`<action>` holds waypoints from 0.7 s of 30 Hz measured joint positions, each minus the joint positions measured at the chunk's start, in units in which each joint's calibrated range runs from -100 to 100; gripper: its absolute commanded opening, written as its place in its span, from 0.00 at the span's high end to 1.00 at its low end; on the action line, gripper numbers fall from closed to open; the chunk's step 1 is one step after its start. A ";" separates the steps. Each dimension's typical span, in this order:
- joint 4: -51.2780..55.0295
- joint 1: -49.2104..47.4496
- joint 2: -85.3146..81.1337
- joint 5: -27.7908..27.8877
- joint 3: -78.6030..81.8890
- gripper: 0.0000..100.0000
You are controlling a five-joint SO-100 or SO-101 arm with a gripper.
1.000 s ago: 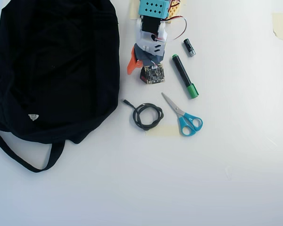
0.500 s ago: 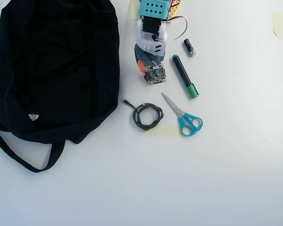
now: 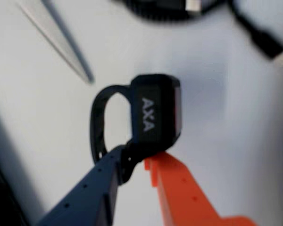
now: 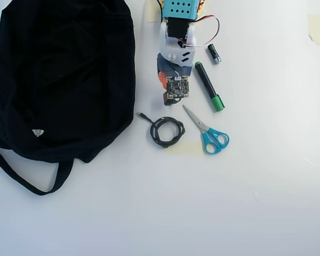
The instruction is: Put the bike light into the black bag
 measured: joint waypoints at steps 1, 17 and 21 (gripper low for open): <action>0.00 -0.15 0.00 0.00 -0.47 0.98; 1.12 -0.22 -15.11 -0.10 -4.17 0.98; 1.20 0.07 -17.93 -0.15 -4.17 0.98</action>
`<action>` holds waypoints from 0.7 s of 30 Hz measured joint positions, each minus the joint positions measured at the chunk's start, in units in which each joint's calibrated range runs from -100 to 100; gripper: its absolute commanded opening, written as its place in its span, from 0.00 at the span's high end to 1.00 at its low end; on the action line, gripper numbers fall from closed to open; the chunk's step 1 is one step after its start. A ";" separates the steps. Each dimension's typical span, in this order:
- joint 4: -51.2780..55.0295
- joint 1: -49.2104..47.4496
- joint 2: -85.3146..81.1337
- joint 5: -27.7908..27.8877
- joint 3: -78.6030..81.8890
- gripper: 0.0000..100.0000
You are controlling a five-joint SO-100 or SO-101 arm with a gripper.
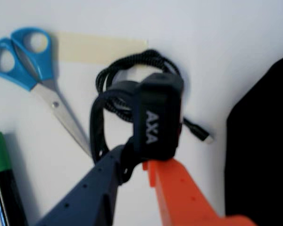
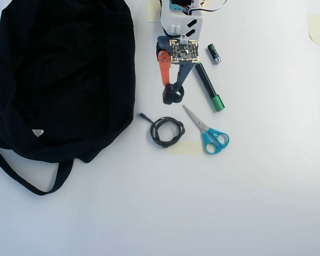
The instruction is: Put the bike light into the black bag
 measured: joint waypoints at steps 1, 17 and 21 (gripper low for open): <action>0.00 0.22 -0.66 -0.24 0.00 0.98; 0.00 12.86 -4.73 -12.65 -4.87 0.98; 0.00 13.23 -4.40 -13.33 -5.82 0.98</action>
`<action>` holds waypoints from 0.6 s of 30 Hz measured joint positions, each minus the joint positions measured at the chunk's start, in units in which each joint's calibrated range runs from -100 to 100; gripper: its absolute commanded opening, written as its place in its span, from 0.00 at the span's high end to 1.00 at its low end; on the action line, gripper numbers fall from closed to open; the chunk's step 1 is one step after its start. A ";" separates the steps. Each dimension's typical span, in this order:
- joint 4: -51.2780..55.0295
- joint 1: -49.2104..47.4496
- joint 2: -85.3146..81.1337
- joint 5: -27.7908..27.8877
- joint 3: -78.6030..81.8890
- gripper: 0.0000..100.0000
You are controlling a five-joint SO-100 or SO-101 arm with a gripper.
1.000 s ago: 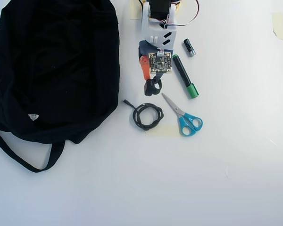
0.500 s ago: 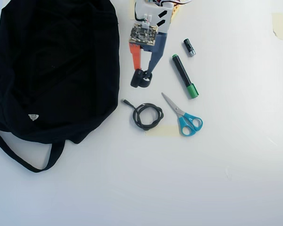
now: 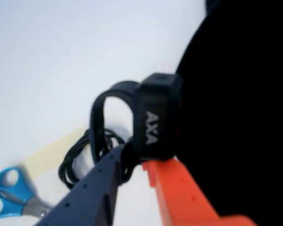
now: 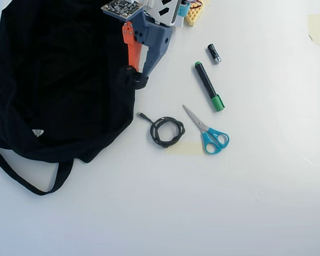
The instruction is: Put the bike light into the black bag
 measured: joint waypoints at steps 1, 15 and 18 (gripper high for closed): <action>0.00 1.18 0.00 -0.15 -0.08 0.98; -0.52 29.68 20.67 1.90 -11.32 0.98; -4.81 32.62 35.95 1.90 -18.63 0.98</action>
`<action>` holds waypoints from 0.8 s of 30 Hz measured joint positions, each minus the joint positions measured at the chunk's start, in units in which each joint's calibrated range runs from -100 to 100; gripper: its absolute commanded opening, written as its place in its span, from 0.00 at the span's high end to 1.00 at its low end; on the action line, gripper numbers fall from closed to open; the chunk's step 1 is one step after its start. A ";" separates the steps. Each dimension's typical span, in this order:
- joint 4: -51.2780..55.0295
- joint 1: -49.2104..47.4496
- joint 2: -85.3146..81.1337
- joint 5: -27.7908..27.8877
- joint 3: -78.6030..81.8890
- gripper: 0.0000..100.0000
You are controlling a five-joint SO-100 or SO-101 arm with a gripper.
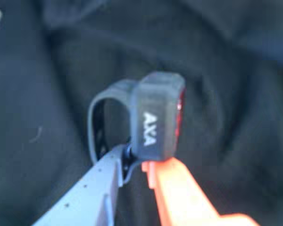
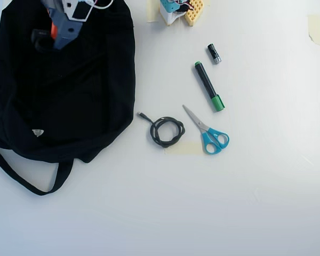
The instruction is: Put the bike light into the black bag
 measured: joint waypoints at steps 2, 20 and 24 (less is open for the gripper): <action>-0.69 2.94 12.70 0.00 -6.68 0.98; 17.00 -23.29 -6.72 -1.37 -16.98 0.62; 17.00 -34.24 -11.62 -3.81 -16.98 0.96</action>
